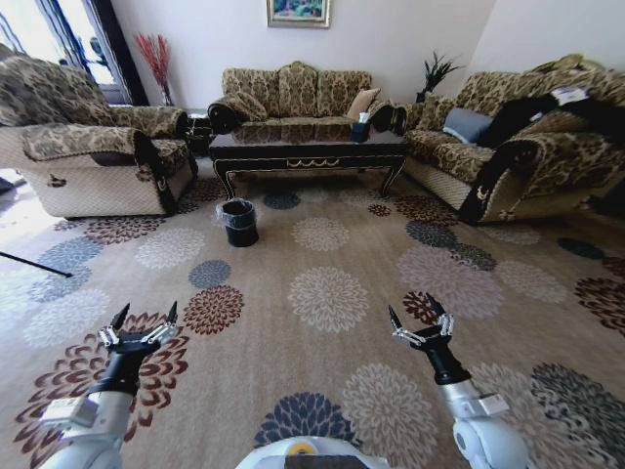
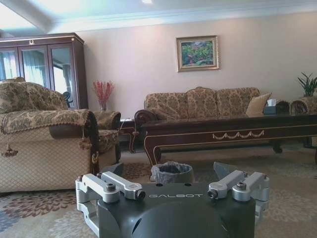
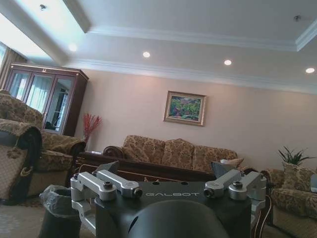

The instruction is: Move to the front of the table and pick up the trash from the floor, then place it into the trash bin.

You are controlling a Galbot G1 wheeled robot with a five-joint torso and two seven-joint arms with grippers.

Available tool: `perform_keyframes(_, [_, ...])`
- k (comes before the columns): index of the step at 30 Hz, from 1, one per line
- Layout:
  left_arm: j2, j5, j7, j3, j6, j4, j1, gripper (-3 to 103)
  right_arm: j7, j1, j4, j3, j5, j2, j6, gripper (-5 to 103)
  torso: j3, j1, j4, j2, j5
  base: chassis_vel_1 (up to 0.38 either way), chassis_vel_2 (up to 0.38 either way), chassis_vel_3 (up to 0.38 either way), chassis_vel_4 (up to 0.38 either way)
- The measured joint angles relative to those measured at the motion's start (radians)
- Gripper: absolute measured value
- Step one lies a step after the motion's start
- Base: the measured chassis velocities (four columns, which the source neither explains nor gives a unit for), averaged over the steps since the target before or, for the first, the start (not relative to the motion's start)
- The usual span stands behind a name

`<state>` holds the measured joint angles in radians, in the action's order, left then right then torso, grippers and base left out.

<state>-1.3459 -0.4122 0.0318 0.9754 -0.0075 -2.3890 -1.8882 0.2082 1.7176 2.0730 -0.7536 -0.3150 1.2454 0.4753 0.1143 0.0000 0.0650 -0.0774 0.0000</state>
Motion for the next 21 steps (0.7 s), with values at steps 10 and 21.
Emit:
perform_keyframes(10, [-0.005,-0.003,-0.006,0.012,0.005,0.021,0.011,100,-0.081,0.001,0.029,-0.001,0.005,-0.010,-0.054,100,0.000,0.000,0.0000,0.000,0.0000,0.000,0.000,0.000,0.000])
perform_keyframes(21, [-0.009,0.004,-0.004,0.010,-0.017,0.030,0.019,100,-0.072,0.002,0.031,-0.007,0.005,-0.012,-0.054,100,0.000,0.000,0.0000,0.000,0.0000,0.000,0.000,0.000,0.000])
